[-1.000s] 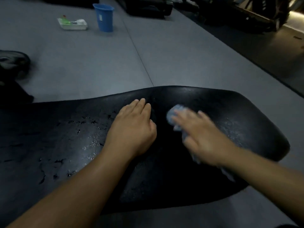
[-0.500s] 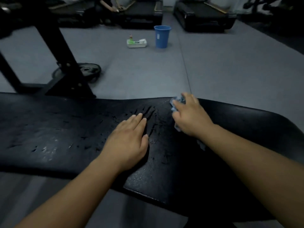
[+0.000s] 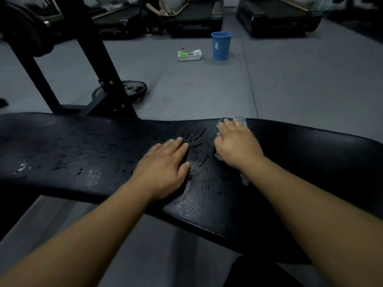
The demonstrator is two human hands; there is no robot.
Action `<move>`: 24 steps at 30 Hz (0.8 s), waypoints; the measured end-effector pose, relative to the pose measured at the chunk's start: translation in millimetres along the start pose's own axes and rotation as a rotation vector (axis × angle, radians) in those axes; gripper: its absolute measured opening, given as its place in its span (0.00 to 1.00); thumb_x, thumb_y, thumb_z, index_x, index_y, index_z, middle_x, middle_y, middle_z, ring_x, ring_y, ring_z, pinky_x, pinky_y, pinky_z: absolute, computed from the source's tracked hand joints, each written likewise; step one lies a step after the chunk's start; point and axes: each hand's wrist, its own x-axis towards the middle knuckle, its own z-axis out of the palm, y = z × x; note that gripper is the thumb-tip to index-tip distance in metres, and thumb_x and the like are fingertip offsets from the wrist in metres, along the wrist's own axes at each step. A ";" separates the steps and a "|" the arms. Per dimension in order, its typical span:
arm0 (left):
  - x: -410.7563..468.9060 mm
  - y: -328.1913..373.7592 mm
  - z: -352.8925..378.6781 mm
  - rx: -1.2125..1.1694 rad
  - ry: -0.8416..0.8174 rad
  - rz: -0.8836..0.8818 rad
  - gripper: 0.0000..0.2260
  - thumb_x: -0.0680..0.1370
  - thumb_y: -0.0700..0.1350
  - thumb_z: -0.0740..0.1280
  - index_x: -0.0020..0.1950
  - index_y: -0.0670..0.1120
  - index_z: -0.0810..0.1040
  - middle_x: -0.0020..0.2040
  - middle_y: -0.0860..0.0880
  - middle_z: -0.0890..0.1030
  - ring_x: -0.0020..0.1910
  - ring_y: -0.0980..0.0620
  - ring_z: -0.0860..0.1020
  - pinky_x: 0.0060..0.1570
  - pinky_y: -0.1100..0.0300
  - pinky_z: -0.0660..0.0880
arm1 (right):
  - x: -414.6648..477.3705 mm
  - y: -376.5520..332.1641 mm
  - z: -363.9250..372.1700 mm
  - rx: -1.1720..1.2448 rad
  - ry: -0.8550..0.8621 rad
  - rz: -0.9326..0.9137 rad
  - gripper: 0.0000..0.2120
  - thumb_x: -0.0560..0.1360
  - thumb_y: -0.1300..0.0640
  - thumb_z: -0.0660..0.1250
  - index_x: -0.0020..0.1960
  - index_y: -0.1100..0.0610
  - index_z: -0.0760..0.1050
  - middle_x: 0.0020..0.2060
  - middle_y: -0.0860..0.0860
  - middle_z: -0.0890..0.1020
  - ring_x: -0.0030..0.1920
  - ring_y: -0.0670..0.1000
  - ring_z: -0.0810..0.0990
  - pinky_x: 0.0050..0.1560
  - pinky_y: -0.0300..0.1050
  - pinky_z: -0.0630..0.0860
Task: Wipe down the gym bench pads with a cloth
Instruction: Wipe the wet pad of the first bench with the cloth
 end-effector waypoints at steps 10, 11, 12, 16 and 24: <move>-8.7 -13.6 5.5 -0.085 0.021 0.025 0.28 0.84 0.57 0.45 0.83 0.49 0.46 0.82 0.51 0.44 0.80 0.55 0.42 0.79 0.50 0.41 | -108.5 -9.4 -14.6 -0.001 -0.011 0.085 0.32 0.76 0.45 0.44 0.75 0.55 0.66 0.76 0.52 0.66 0.77 0.52 0.60 0.75 0.45 0.57; -8.3 -13.4 5.7 -0.089 0.024 0.028 0.28 0.84 0.57 0.45 0.83 0.49 0.46 0.82 0.51 0.44 0.80 0.54 0.42 0.79 0.49 0.42 | -95.6 -22.4 -10.2 -0.016 0.020 0.186 0.30 0.77 0.46 0.46 0.75 0.56 0.66 0.75 0.54 0.67 0.76 0.54 0.60 0.76 0.47 0.57; -8.2 -13.8 5.3 -0.098 0.026 0.036 0.28 0.84 0.57 0.45 0.83 0.49 0.47 0.83 0.50 0.44 0.81 0.54 0.42 0.79 0.49 0.42 | -86.5 -43.6 -4.3 -0.027 0.046 0.243 0.30 0.77 0.48 0.47 0.75 0.57 0.65 0.75 0.55 0.67 0.76 0.56 0.60 0.77 0.50 0.56; -9.1 -17.5 6.0 -0.137 0.035 0.039 0.27 0.84 0.55 0.46 0.83 0.49 0.48 0.83 0.50 0.46 0.81 0.54 0.44 0.79 0.50 0.42 | -116.3 -108.3 5.2 0.043 -0.021 0.056 0.33 0.76 0.47 0.43 0.78 0.56 0.61 0.78 0.52 0.63 0.79 0.54 0.55 0.79 0.49 0.51; -10.3 -16.2 10.2 -0.168 0.094 0.048 0.27 0.83 0.54 0.47 0.82 0.47 0.51 0.83 0.49 0.49 0.81 0.52 0.46 0.79 0.49 0.46 | -95.0 -40.8 -8.0 -0.037 0.072 0.419 0.28 0.76 0.49 0.51 0.73 0.57 0.68 0.73 0.54 0.69 0.72 0.55 0.64 0.72 0.48 0.60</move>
